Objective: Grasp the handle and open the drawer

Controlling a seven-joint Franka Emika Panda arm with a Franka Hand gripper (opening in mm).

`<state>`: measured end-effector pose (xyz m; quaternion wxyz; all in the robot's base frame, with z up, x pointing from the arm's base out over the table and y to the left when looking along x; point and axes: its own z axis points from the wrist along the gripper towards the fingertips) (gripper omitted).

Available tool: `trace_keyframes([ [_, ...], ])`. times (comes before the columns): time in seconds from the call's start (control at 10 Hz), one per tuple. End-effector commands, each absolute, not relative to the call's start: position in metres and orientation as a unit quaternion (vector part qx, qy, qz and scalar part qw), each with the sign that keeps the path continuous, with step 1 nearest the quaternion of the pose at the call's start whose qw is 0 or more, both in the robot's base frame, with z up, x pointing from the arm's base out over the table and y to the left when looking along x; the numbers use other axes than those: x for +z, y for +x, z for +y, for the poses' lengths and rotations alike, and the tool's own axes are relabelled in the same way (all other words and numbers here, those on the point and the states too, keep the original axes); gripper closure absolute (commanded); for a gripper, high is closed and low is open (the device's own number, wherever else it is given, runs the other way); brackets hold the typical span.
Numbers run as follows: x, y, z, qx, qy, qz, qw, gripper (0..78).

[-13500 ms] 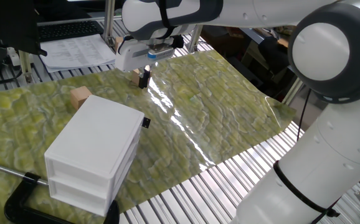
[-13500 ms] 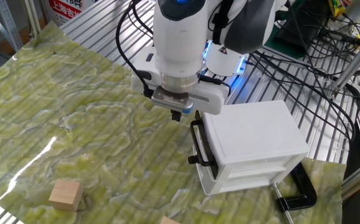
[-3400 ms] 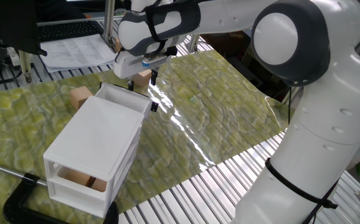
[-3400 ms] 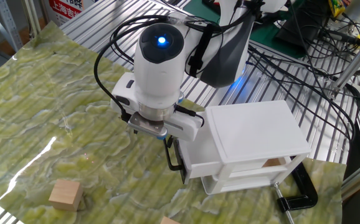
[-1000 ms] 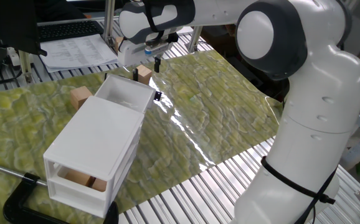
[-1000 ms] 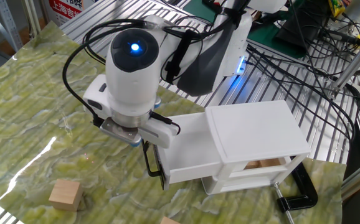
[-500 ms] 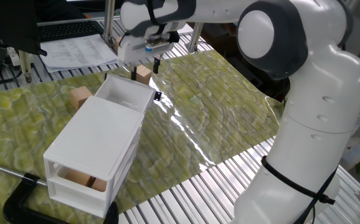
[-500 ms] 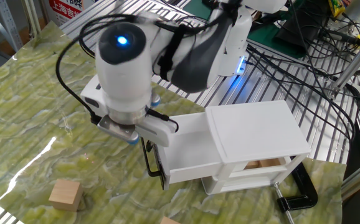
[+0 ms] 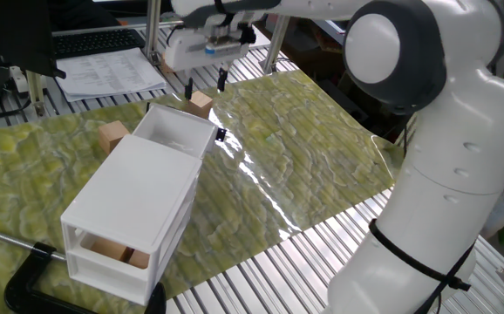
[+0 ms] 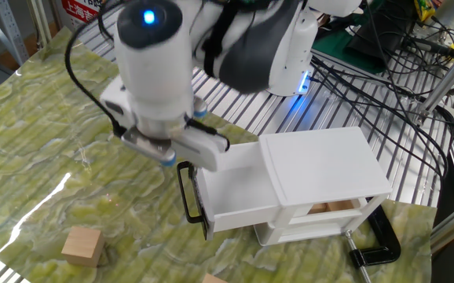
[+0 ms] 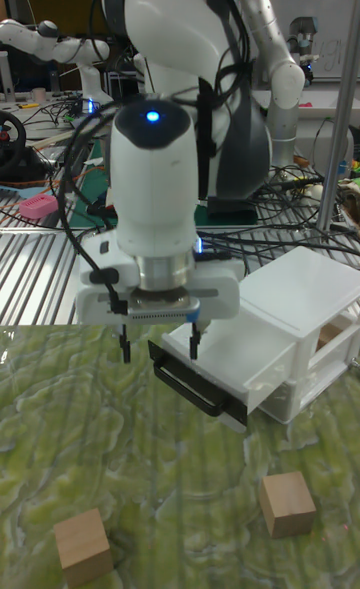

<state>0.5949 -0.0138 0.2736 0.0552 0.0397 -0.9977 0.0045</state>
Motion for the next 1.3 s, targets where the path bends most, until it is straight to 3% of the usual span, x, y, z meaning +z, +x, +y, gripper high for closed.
trace_keyframes([
  [0.1, 0.331, 0.58, -0.029, 0.011, 0.021, -0.997, 0.071, 0.2],
  [0.4, 0.342, 0.564, -0.029, 0.011, 0.023, -0.997, 0.074, 0.2],
  [0.9, 0.326, 0.521, -0.012, 0.01, 0.004, -0.998, 0.069, 0.2],
  [1.3, 0.329, 0.504, -0.011, 0.016, 0.005, -0.997, 0.071, 0.2],
])
